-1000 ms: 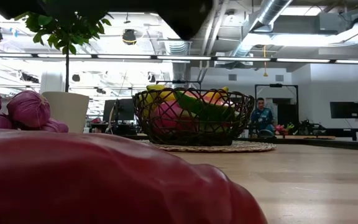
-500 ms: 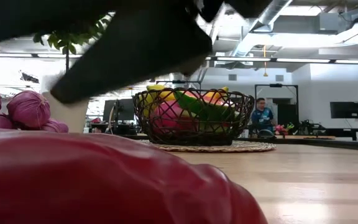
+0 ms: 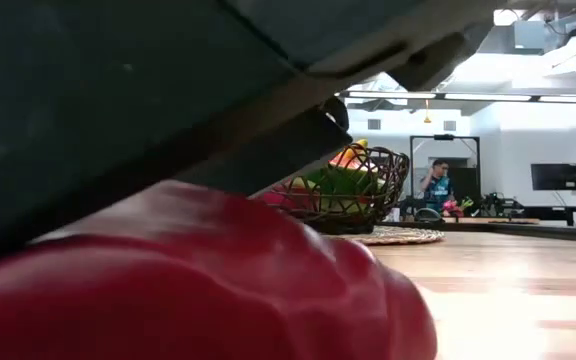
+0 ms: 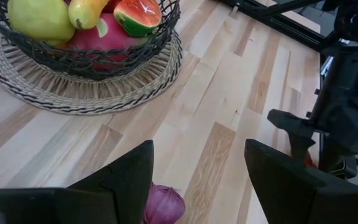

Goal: Build produce basket
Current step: Put the red chili pepper into the basket

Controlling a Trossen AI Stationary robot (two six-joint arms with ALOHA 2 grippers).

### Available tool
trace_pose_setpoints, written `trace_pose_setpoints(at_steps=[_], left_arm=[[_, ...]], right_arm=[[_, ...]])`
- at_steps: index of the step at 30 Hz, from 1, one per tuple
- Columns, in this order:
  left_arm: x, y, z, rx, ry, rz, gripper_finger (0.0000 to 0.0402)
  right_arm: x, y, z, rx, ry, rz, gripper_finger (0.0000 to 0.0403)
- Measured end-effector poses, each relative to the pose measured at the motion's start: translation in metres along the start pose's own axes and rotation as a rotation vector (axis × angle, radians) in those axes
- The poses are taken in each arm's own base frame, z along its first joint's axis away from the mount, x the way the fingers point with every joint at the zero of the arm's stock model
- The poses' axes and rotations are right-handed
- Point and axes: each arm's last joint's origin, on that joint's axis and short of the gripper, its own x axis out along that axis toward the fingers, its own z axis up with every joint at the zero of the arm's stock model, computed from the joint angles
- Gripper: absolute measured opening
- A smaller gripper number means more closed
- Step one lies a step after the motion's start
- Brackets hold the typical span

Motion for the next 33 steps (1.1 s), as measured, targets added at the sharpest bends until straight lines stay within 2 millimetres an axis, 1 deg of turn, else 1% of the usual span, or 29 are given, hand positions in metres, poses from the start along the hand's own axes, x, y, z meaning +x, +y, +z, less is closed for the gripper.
trace_pose_setpoints(at_steps=[5,9,11,16,21,24,26,28,31,33], left_arm=[[0.000,0.000,0.000,0.000,0.000,0.000,0.0237],[0.000,0.000,0.000,0.000,-0.001,0.001,0.0237],[0.000,0.000,0.000,0.000,-0.001,0.001,0.0237],[0.000,0.000,0.000,0.002,0.001,0.003,0.0237],[0.000,0.001,0.000,0.005,0.002,0.005,0.0237],[0.000,0.001,0.000,0.005,0.002,0.005,0.0237],[0.000,0.001,0.000,0.005,-0.001,0.006,0.0237],[0.000,0.001,0.000,0.006,-0.001,0.007,0.0237],[0.000,0.001,0.000,0.006,-0.001,0.007,0.0237],[0.000,0.001,0.000,0.005,-0.002,0.007,0.0237]], right_arm=[[0.000,-0.006,0.000,0.011,0.017,-0.010,0.0234],[-0.001,-0.019,0.002,0.041,0.056,-0.045,0.0234],[-0.004,-0.030,0.005,0.062,0.078,-0.070,0.0234],[-0.019,-0.060,0.013,0.065,0.149,-0.184,0.0234],[-0.042,-0.094,0.018,0.081,0.243,-0.336,0.0234],[-0.057,-0.108,0.024,0.098,0.263,-0.386,0.0234],[-0.072,-0.113,0.032,0.108,0.254,-0.408,0.0234],[-0.086,-0.111,0.039,0.120,0.225,-0.423,0.0234],[-0.102,-0.102,0.043,0.124,0.197,-0.466,0.0234],[-0.108,-0.093,0.046,0.123,0.142,-0.506,0.0234]])
